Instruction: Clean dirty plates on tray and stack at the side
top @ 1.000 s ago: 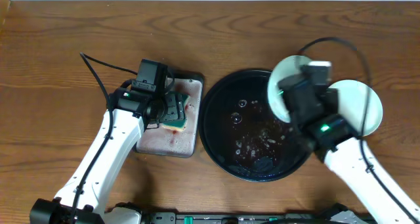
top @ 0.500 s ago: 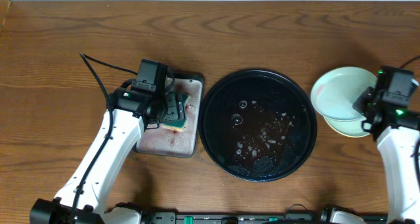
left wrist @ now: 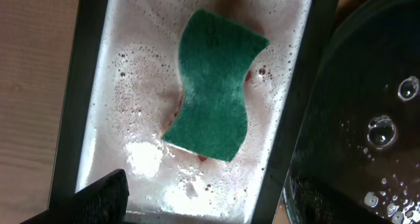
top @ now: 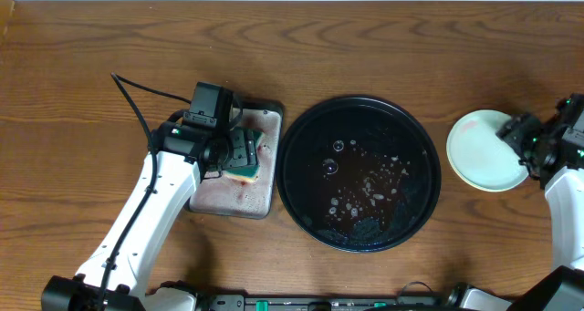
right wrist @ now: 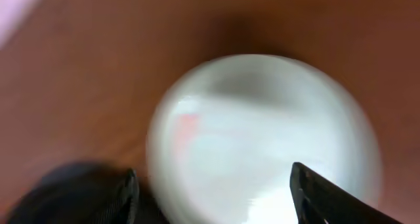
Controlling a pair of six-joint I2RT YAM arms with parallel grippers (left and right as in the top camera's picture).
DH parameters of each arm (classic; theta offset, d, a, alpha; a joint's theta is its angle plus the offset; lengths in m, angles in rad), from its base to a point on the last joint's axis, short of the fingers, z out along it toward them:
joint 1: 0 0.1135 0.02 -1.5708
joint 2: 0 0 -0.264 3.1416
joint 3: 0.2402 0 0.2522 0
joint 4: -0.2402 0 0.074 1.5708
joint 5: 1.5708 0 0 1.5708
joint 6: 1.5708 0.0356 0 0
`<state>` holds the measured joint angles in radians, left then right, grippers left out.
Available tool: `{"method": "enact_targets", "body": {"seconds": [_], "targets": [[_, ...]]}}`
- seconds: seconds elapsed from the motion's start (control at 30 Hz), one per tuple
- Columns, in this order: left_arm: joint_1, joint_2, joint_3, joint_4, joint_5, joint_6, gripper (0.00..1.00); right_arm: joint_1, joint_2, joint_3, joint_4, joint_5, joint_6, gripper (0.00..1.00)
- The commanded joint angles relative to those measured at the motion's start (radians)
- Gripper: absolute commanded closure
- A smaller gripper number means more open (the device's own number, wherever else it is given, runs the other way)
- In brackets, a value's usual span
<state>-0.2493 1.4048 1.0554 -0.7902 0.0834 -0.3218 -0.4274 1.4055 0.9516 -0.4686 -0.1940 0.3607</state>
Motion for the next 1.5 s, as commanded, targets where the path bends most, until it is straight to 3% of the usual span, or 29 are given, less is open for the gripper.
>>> {"method": "enact_targets", "body": {"seconds": [0.0,0.1,0.2,0.37,0.5,0.73,0.83,0.93,1.03,1.27,1.47], "targets": [[0.005,0.010,0.013,0.011,0.003,-0.013,0.19,0.054,0.001,0.001,0.025,-0.480,-0.217,0.30],[0.012,0.014,0.014,0.019,0.004,-0.013,0.19,0.138,0.001,0.001,-0.006,-0.480,-0.280,0.25],[0.050,0.025,0.016,-0.033,0.041,-0.013,0.19,0.246,0.005,0.001,-0.112,-0.319,-0.280,0.01],[0.123,0.024,0.016,-0.236,0.044,-0.013,0.19,0.394,0.006,0.001,-0.378,-0.054,-0.279,0.01],[0.132,-0.001,-0.001,-0.335,0.040,-0.003,0.19,0.449,-0.014,0.000,-0.506,0.006,-0.269,0.01],[0.119,-0.321,-0.201,-0.248,0.041,0.014,0.18,0.485,-0.277,-0.112,-0.489,0.013,-0.267,0.01],[0.119,-0.562,-0.314,-0.165,0.068,0.074,0.18,0.488,-0.536,-0.233,-0.412,0.018,-0.265,0.01],[0.119,-0.858,-0.402,-0.087,0.063,0.071,0.18,0.487,-0.828,-0.327,-0.344,0.033,-0.265,0.01],[0.119,-1.043,-0.414,-0.078,0.063,0.063,0.18,0.487,-1.027,-0.361,-0.312,0.070,-0.272,0.01],[0.119,-1.260,-0.414,-0.088,0.063,0.063,0.18,0.487,-1.263,-0.362,-0.414,0.070,-0.272,0.01],[0.119,-1.270,-0.414,-0.094,0.063,0.063,0.18,0.487,-1.276,-0.362,-0.534,0.070,-0.272,0.01]]}}
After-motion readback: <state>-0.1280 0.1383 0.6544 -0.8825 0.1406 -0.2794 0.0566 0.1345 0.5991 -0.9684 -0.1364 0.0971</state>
